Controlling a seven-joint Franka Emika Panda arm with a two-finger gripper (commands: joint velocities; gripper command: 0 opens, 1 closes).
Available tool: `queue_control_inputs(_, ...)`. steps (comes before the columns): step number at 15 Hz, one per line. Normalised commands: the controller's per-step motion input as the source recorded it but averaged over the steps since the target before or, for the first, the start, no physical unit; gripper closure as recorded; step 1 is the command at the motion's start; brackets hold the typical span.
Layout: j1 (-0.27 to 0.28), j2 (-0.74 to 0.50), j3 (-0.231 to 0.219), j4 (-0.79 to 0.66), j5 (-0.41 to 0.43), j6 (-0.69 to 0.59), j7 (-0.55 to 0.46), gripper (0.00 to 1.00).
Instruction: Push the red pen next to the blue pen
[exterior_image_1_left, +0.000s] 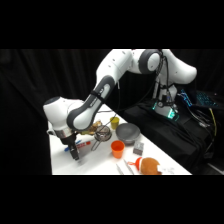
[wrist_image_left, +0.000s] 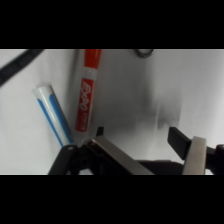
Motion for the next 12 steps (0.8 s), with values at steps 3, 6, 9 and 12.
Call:
queue_control_inputs(3,-0.053,-0.52,0.073,-0.11,0.1,-0.62,-0.18,0.0)
queue_control_inputs(6,0.006,-0.53,-0.026,-0.08,0.077,-0.65,-0.03,0.0)
queue_control_inputs(9,0.051,-0.41,-0.086,-0.05,0.051,-0.52,0.06,0.0)
queue_control_inputs(12,0.084,-0.33,-0.102,-0.13,0.006,-0.32,0.07,0.0)
